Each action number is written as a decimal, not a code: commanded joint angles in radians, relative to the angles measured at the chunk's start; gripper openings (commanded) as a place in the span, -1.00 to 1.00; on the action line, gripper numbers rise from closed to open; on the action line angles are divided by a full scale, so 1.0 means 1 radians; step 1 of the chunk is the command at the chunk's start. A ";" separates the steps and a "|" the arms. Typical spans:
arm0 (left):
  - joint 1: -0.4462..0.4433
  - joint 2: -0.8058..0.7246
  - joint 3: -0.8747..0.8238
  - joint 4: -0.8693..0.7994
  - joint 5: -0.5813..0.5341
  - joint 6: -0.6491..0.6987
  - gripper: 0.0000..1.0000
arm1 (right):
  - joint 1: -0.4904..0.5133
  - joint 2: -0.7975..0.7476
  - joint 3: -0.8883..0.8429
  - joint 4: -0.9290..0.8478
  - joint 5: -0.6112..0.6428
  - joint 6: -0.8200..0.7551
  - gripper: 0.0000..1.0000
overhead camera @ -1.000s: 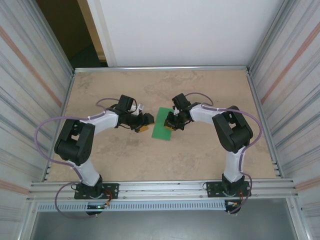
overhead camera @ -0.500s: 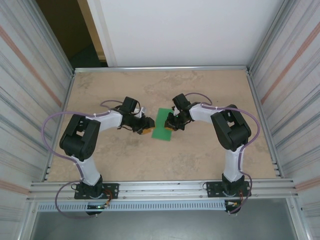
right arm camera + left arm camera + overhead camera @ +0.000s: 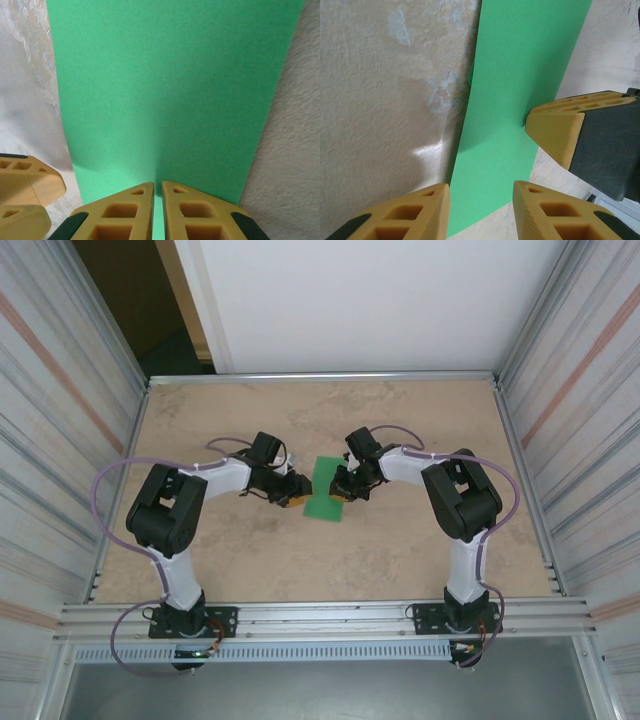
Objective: Fold a paper plane with a square sheet of paper (pick it up from the middle)
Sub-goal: Third fold the triangle at the center of the table.
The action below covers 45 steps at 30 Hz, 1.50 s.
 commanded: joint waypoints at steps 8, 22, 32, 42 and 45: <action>-0.019 0.054 0.044 -0.031 -0.004 0.027 -0.20 | -0.002 0.057 -0.019 -0.066 0.038 -0.015 -0.72; -0.017 0.054 0.070 -0.014 0.104 0.053 -0.29 | -0.001 0.057 -0.021 -0.057 0.032 -0.012 -0.72; 0.006 0.119 0.117 -0.003 0.115 0.042 -0.44 | -0.001 0.057 -0.021 -0.054 0.029 -0.024 -0.71; 0.026 0.173 0.163 0.002 0.113 0.028 -0.58 | -0.001 0.021 -0.025 -0.039 0.045 -0.068 -0.64; 0.026 0.185 0.181 -0.009 0.121 0.037 -0.62 | -0.005 0.021 -0.024 -0.035 0.042 -0.080 -0.64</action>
